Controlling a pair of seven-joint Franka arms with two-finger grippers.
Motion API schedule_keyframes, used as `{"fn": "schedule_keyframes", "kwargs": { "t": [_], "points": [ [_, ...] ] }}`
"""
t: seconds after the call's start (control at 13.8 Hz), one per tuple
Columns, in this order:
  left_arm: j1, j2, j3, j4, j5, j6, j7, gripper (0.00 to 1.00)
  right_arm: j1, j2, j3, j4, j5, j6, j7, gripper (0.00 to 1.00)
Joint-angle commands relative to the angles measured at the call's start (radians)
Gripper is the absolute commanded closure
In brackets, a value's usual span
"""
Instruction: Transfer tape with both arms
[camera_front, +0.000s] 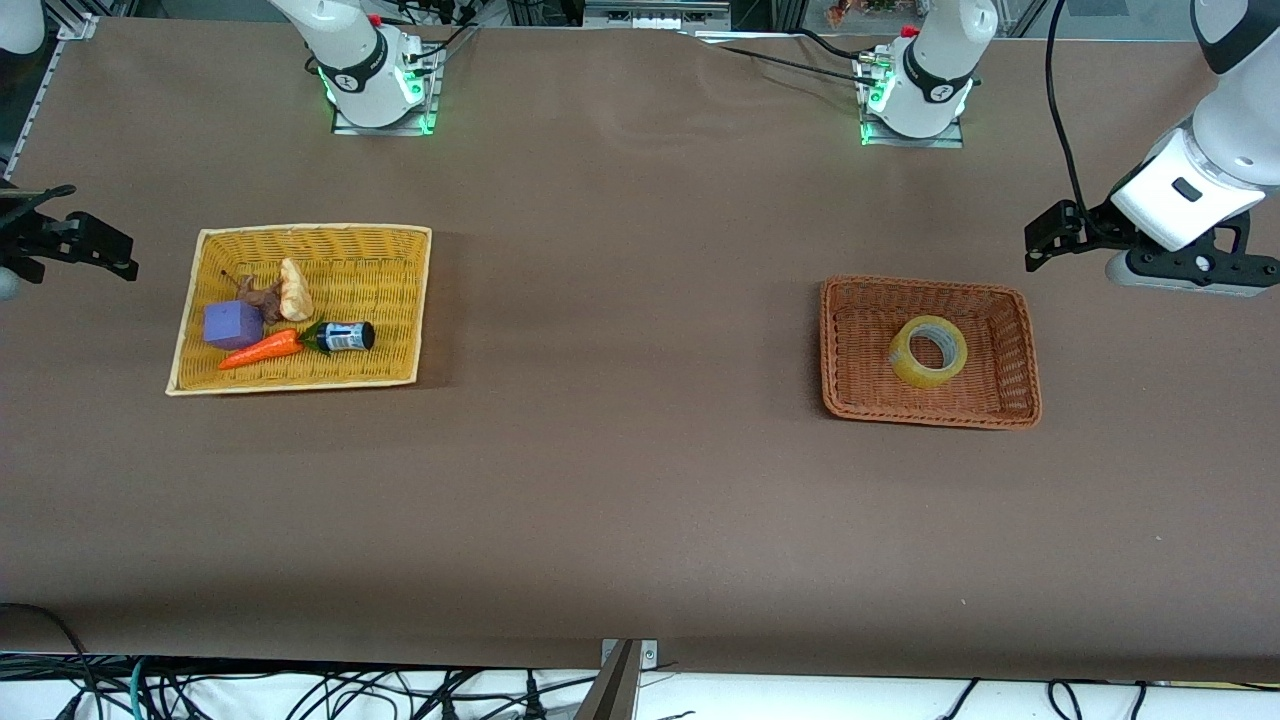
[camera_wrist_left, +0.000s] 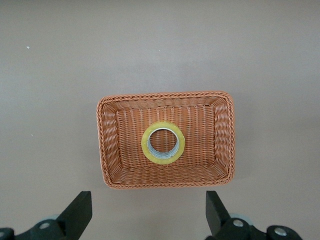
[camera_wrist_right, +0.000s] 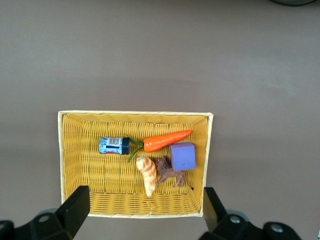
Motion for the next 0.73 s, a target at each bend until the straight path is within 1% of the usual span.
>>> {"fn": "schedule_keyframes", "kwargs": {
  "t": [0.0, 0.36, 0.65],
  "points": [
    [0.025, -0.008, -0.014, -0.006, -0.030, -0.009, 0.008, 0.00, -0.001, -0.004, 0.002, 0.019, 0.018, -0.033, -0.016, 0.00],
    [0.028, -0.006, -0.026, -0.003, -0.028, -0.009, 0.004, 0.00, -0.002, -0.004, -0.004, 0.021, 0.018, -0.033, -0.018, 0.00],
    [0.027, -0.005, -0.026, -0.001, -0.028, -0.009, 0.001, 0.00, 0.001, -0.007, 0.004, 0.021, 0.014, -0.033, -0.018, 0.00]
  ]
}}
